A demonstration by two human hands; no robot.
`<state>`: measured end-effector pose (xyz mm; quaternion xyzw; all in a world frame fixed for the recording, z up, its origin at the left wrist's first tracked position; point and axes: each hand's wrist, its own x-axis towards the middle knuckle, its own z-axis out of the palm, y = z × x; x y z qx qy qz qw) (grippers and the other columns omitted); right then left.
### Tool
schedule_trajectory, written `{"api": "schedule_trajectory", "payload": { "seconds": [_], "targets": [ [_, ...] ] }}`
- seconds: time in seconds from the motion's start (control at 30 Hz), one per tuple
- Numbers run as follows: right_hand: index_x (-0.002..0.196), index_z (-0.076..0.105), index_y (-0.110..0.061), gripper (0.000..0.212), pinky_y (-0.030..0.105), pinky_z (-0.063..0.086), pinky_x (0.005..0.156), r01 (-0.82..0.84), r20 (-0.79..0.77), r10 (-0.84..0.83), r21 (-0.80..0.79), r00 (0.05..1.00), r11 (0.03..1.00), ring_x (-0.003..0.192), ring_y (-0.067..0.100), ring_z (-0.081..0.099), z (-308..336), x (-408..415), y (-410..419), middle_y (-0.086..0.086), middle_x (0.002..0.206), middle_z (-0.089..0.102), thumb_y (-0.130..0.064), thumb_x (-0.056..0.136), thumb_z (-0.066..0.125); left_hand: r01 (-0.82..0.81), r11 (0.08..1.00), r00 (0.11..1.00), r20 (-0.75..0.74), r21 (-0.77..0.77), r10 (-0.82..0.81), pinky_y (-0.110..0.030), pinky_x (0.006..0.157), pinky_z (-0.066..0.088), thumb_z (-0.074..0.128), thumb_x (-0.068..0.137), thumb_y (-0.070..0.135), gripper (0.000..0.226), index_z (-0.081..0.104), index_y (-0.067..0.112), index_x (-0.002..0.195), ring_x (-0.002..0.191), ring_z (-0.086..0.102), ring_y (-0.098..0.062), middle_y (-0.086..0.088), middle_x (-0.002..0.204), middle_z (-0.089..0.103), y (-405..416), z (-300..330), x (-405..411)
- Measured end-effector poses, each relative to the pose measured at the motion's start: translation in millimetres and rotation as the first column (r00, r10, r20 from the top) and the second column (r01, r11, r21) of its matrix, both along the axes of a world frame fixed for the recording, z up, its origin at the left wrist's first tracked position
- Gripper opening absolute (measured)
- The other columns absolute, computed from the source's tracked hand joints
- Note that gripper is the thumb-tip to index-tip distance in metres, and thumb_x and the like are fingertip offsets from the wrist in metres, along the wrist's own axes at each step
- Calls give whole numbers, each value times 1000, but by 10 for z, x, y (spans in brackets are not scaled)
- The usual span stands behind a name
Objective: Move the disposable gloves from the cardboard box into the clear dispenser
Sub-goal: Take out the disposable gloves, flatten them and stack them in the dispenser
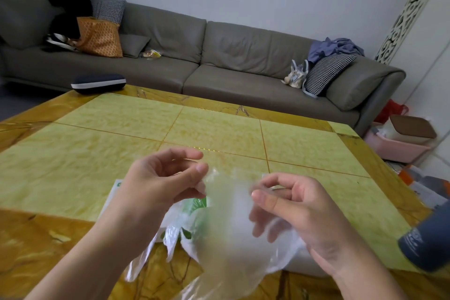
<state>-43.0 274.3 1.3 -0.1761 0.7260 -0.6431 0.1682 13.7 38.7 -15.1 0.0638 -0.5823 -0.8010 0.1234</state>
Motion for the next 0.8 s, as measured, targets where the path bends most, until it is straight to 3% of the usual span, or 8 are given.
{"api": "schedule_trajectory", "payload": {
  "seconds": [0.07, 0.27, 0.33, 0.4, 0.5, 0.63, 0.73, 0.8],
  "targets": [
    [90, 72, 2, 13, 35, 50, 48, 15, -11, -15, 2, 1000, 1000, 59, 38, 68, 4, -8, 12, 29, 77, 73, -10, 90, 76, -28, 997, 1000, -8, -68, 28, -25, 65, 59, 81, 75, 11, 23, 80, 11, 97, 72, 72, -24, -19, 84, 74, 6, 15, 8],
    [84, 71, 3, 14, 32, 47, 42, 82, -26, -85, -90, 996, 993, 51, 33, 61, -49, -39, 36, 31, 73, 68, -4, 96, 68, -167, 980, 985, 68, 109, 161, -29, 82, 63, 75, 80, 10, 35, 73, 3, 114, 91, 76, -24, -18, 103, 77, -47, 15, -59],
    [86, 70, 4, 13, 32, 46, 42, 61, -12, -62, -84, 998, 995, 52, 33, 61, -56, -34, 25, 31, 74, 68, -4, 96, 67, -94, 995, 991, 96, 28, 91, -38, 98, 57, 74, 87, 31, 38, 73, 10, 119, 103, 75, -21, -11, 109, 78, -16, -36, -63],
    [88, 69, 5, 12, 32, 46, 42, 34, -1, -34, -87, 999, 996, 52, 33, 61, -58, -27, 9, 31, 75, 68, -5, 96, 67, 79, 982, 987, 148, -169, -53, -39, 104, 48, 75, 84, 59, 47, 76, 23, 115, 111, 72, -12, 2, 114, 78, 50, -48, -28],
    [89, 70, 3, 13, 32, 46, 43, -2, 11, 3, -103, 1000, 995, 53, 32, 61, -63, -28, 17, 31, 76, 68, -6, 97, 66, 193, 940, 970, 199, -280, -139, -27, 98, 44, 76, 85, 46, 30, 81, 23, 102, 103, 71, 1, 11, 105, 79, 162, -29, 13],
    [90, 71, 1, 16, 32, 44, 44, 32, -2, -32, -99, 999, 995, 53, 31, 60, -61, -17, 44, 28, 75, 68, -8, 100, 63, 157, 943, 987, 90, -292, -137, -30, 96, 51, 70, 91, 29, 23, 80, 8, 91, 95, 74, -19, -10, 94, 79, 185, -34, 7],
    [86, 73, -2, 21, 33, 43, 44, 107, -20, -110, -134, 994, 985, 52, 31, 58, -80, -19, 54, 25, 73, 67, -9, 102, 61, 83, 943, 997, 30, -323, -78, -13, 64, 48, 69, 94, 19, 17, 75, 5, 88, 64, 66, -14, -18, 74, 73, 188, -30, 11],
    [85, 73, -3, 24, 33, 44, 44, 154, -22, -160, -160, 987, 975, 50, 31, 56, -96, -21, 38, 24, 71, 65, -9, 103, 60, 56, 929, 998, 12, -365, -55, -13, 53, 42, 68, 96, 19, 17, 74, 6, 87, 52, 59, -13, -18, 66, 69, 204, -21, 25]
  ]
}}
